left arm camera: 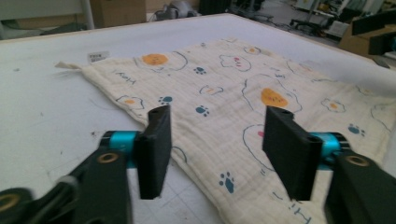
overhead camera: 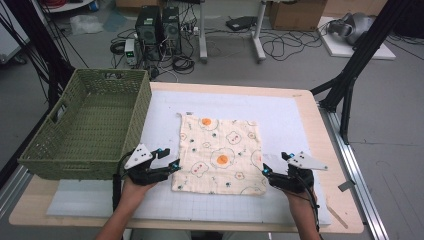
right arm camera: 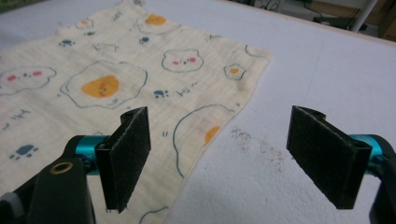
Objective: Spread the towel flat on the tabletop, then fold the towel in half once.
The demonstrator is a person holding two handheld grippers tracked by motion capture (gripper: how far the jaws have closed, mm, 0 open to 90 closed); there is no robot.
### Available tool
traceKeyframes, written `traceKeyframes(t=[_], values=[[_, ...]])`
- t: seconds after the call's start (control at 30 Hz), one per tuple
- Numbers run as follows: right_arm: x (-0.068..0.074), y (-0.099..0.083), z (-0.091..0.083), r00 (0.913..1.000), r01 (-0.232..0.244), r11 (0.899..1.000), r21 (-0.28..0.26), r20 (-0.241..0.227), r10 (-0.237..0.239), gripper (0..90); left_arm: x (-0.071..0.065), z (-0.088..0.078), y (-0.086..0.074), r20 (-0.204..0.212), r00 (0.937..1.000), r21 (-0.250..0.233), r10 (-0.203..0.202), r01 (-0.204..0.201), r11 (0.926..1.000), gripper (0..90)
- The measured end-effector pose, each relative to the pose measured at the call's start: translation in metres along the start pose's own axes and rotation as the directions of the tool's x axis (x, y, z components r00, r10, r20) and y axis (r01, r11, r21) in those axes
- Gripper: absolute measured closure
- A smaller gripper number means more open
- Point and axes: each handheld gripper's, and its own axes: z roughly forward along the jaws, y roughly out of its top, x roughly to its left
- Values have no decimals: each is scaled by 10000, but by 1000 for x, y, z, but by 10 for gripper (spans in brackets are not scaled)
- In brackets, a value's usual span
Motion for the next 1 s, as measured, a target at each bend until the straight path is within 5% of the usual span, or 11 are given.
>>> traceKeyframes(t=[0.2,0.37,1.0], values=[[-7,0,0,9997,-85,9999,-83,241,87,128,-3,0,2,-541,9981,175,-290,300,9994,257],[-6,1,-3,9996,-75,9999,-115,278,78,119,-3,-2,4,-573,9971,24,-503,505,9987,209],[-4,-1,3,9998,64,9995,302,169,-69,117,1,-1,1,-660,9947,116,-792,801,9967,221]])
